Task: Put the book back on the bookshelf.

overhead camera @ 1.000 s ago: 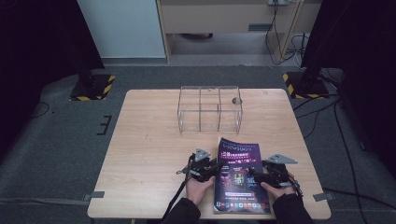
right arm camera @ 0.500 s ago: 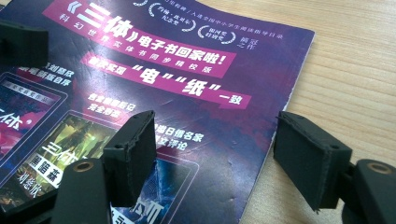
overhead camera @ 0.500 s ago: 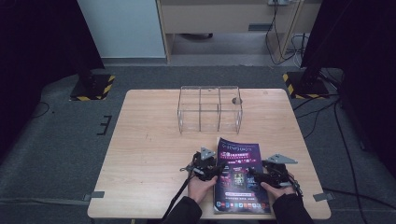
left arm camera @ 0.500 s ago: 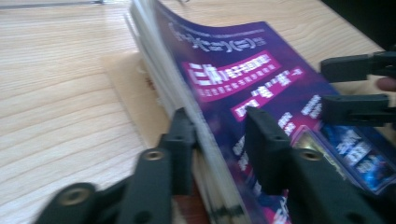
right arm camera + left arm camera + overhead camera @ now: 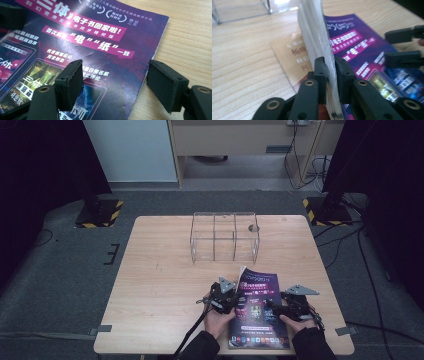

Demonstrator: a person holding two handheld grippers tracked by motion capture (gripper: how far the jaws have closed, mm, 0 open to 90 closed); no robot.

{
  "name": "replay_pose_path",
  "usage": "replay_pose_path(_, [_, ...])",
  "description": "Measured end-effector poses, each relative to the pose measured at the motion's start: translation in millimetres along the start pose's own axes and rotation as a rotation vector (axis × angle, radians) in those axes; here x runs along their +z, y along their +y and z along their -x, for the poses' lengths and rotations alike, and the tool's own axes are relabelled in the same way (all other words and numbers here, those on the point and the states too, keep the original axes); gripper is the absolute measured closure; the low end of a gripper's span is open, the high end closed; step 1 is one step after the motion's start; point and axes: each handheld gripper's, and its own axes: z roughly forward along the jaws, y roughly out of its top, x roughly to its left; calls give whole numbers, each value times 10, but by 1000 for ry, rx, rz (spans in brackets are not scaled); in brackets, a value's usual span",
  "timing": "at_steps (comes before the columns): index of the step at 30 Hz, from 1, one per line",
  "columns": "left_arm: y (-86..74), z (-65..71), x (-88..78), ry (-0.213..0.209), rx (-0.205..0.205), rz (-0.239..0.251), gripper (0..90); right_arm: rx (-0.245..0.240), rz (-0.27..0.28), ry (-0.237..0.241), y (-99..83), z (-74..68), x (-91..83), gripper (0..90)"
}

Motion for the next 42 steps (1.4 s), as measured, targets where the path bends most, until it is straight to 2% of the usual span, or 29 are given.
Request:
replay_pose_path(4, [17,5,-46,-32,-18,34,826,3,4,11,-5,7,-13,264])
replay_pose_path(6, [33,-4,-79,-61,-39,57,829,4,32,12,9,19,-49,241])
replay_pose_path(11, [66,14,-127,-93,-42,83,832,19,59,22,18,69,-110,215])
replay_pose_path(17, [88,33,-179,-116,-51,107,833,35,82,42,33,114,-159,198])
replay_pose_path(24, [122,63,-254,-131,-40,146,835,38,88,59,47,117,-177,180])
replay_pose_path(33, [192,89,-423,-151,-22,217,838,43,109,74,90,122,-236,172])
replay_pose_path(42, [232,86,-581,-175,-14,280,839,40,138,102,141,69,-277,167])
